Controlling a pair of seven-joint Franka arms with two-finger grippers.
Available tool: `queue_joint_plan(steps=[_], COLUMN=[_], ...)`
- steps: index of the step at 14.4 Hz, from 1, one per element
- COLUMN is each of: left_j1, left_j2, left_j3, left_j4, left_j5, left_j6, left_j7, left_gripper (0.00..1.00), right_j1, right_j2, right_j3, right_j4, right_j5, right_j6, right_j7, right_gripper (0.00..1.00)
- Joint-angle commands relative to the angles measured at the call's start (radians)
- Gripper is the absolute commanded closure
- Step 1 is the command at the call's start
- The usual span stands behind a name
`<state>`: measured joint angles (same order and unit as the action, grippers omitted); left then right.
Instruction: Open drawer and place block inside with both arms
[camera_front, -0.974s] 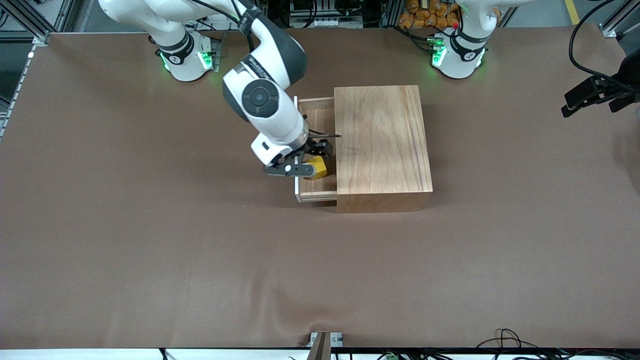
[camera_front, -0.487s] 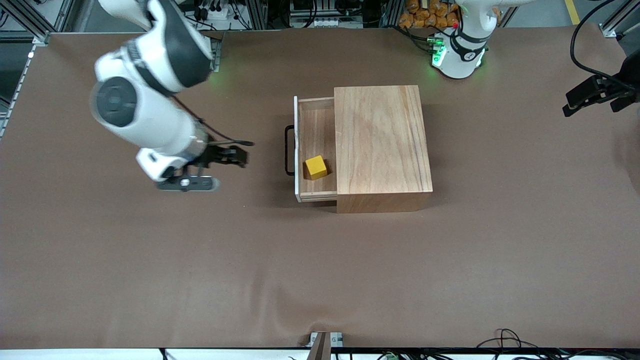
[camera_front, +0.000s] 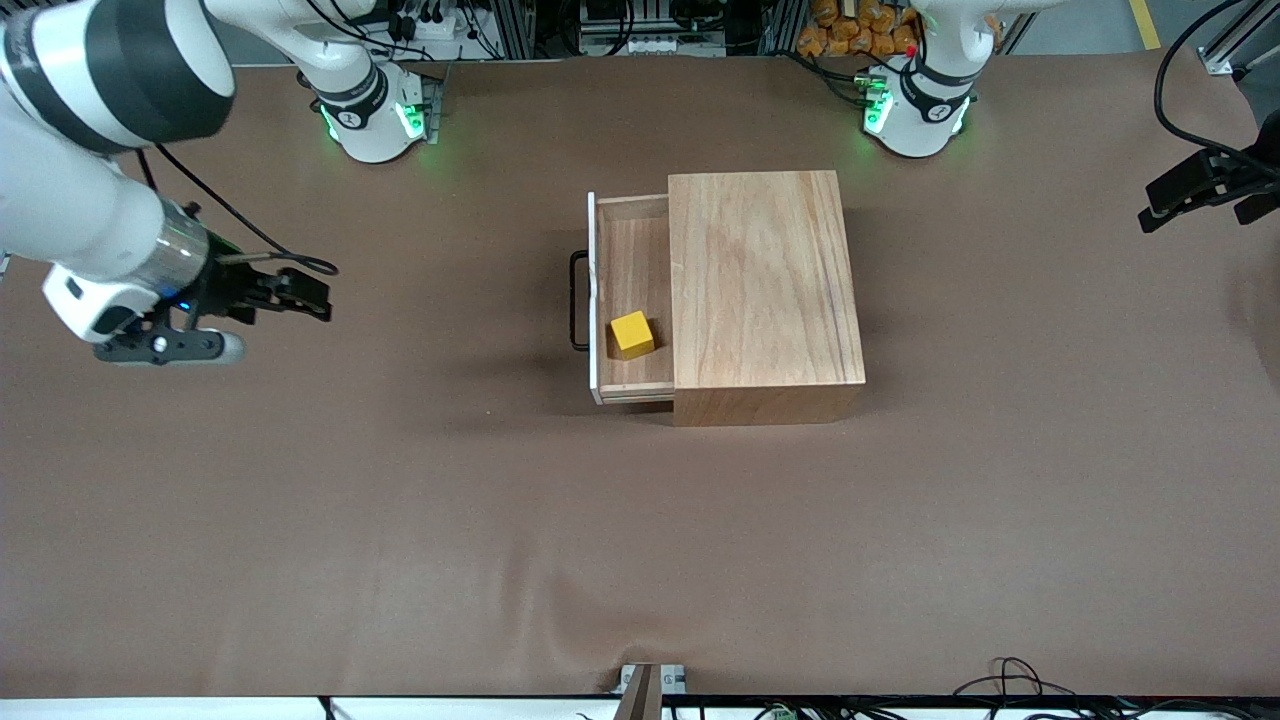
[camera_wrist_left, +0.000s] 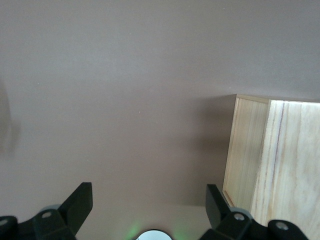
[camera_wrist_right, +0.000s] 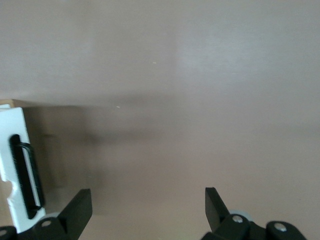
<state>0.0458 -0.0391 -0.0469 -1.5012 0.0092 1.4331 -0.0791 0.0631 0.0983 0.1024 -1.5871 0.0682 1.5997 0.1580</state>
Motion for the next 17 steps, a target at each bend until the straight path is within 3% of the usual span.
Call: queue_joint_plan(steps=[1, 4, 12, 17], left_j1=[0.012, 0.012, 0.012, 0.014], left_j2=[-0.022, -0.021, -0.022, -0.024], left_j3=[-0.007, -0.007, -0.007, -0.007], left_j4=[-0.016, -0.016, -0.016, -0.016], left_j5=[-0.009, -0.009, -0.009, -0.009], left_j6=[0.000, 0.001, 0.001, 0.000], left_j7=[0.016, 0.016, 0.016, 0.016], left_gripper=[0.00, 0.00, 0.00, 0.00], right_j1=[-0.069, -0.066, -0.056, -0.052], right_j2=[-0.080, -0.114, -0.150, -0.152], right_j3=[-0.010, -0.102, -0.110, -0.153], right_j4=[-0.051, -0.063, -0.008, 0.016], right_j5=[-0.024, -0.024, -0.024, -0.024], right_j6=[-0.044, -0.085, -0.196, -0.208], right_j7=[-0.110, -0.213, -0.074, -0.110], right_gripper=[0.00, 0.00, 0.00, 0.00])
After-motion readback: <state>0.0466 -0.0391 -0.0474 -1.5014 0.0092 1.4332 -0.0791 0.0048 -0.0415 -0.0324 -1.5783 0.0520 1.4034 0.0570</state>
